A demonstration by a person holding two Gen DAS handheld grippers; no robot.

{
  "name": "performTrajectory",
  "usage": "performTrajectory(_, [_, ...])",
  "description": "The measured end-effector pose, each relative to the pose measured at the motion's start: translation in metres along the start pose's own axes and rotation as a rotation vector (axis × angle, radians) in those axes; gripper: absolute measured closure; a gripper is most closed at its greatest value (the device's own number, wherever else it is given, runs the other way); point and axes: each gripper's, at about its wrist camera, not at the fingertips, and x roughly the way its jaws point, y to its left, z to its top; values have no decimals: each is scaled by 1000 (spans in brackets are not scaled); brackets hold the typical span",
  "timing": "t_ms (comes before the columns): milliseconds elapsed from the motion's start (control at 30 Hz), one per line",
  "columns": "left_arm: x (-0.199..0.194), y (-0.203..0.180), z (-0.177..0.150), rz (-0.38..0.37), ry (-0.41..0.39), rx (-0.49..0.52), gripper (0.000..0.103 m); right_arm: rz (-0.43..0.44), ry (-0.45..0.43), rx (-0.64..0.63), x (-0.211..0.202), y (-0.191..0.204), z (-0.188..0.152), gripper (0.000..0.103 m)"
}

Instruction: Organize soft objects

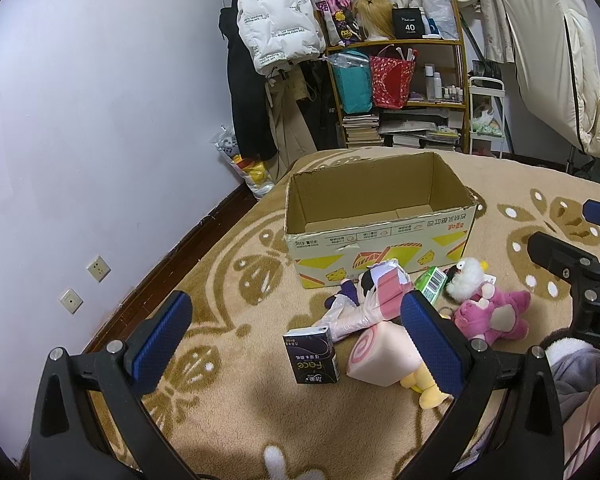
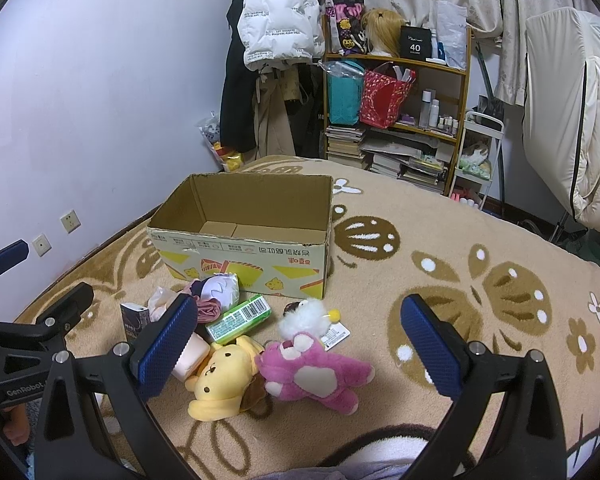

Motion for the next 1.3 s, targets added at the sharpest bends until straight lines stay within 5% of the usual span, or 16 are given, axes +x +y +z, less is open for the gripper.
performTrajectory(1300, [12,1,2,0,39,0,0,6,21,20,7,-2,1,0])
